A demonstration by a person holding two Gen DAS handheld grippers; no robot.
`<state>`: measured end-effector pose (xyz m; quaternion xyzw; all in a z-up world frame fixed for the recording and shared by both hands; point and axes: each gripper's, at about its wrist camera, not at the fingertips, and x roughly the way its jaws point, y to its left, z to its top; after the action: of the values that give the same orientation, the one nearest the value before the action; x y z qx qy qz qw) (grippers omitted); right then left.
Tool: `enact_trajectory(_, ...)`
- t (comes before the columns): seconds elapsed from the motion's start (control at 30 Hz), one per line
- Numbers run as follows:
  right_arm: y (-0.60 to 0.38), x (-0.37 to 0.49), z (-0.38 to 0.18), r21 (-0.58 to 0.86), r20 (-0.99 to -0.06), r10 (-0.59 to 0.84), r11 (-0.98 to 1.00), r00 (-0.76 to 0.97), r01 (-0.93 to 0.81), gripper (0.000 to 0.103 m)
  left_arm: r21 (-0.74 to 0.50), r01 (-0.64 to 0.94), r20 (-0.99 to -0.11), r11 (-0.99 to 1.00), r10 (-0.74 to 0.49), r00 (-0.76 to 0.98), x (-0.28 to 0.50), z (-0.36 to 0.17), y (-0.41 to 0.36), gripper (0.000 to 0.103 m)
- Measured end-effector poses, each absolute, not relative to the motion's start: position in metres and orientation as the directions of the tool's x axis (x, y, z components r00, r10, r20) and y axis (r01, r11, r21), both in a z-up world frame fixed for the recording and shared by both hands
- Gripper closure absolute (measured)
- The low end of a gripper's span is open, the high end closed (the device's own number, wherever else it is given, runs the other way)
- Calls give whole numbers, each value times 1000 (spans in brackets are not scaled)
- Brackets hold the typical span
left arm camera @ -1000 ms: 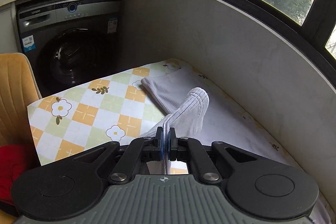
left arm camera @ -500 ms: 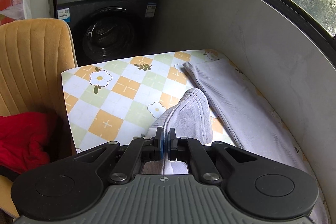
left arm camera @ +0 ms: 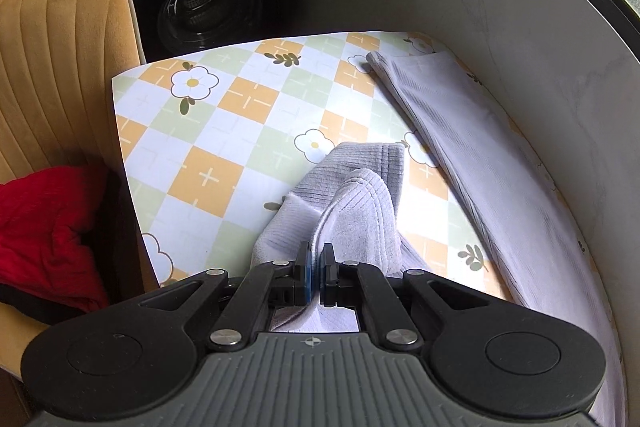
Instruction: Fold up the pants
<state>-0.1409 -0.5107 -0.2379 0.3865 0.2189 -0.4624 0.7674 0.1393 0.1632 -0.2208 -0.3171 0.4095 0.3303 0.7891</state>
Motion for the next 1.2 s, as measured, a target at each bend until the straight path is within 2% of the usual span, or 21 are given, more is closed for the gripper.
enact_trajectory(0.13, -512, -140, -238, 377, -691, -558, 264, 459, 888, 77, -244, -786, -875, 568, 220, 431, 141, -232, 167, 99)
enact_trajectory(0.17, -512, -139, -237, 375, -693, -558, 262, 457, 889, 83, -248, -788, -878, 564, 214, 429, 141, -234, 167, 99)
enact_trajectory(0.2, -511, -139, -235, 379, -692, -554, 268, 464, 886, 98, -254, -782, -875, 569, 209, 436, 141, -234, 167, 99)
enact_trajectory(0.3, -503, -135, -213, 378, -651, -579, 313, 491, 871, 98, -279, -735, -836, 618, 221, 503, 141, -214, 159, 99)
enact_trajectory(0.47, -492, -120, -140, 438, -472, -621, 452, 626, 777, 98, -380, -641, -685, 667, 262, 679, 143, -145, 149, 99)
enact_trajectory(0.6, -488, -108, -77, 485, -301, -632, 543, 714, 686, 98, -519, -569, -505, 638, 308, 806, 136, -80, 153, 99)
enact_trajectory(0.67, -485, -106, -60, 491, -258, -633, 564, 730, 663, 98, -556, -535, -423, 636, 337, 841, 127, -57, 155, 99)
enact_trajectory(0.7, -484, -107, -55, 490, -256, -635, 565, 729, 664, 98, -567, -524, -391, 635, 353, 850, 121, -49, 156, 99)
enact_trajectory(0.77, -483, -112, -55, 485, -276, -641, 551, 717, 679, 98, -586, -528, -378, 615, 368, 849, 110, -44, 162, 99)
enact_trajectory(0.9, -485, -133, -74, 510, -398, -642, 439, 655, 740, 98, -630, -541, -406, 557, 358, 841, 87, -52, 173, 99)
enact_trajectory(1.07, -474, -147, -91, 450, -541, -609, 372, 580, 812, 98, -636, -485, -313, 600, 374, 873, 68, -39, 171, 99)
enact_trajectory(1.2, -468, -131, -93, 410, -570, -597, 388, 564, 825, 98, -646, -445, -265, 620, 364, 893, 77, -31, 174, 99)
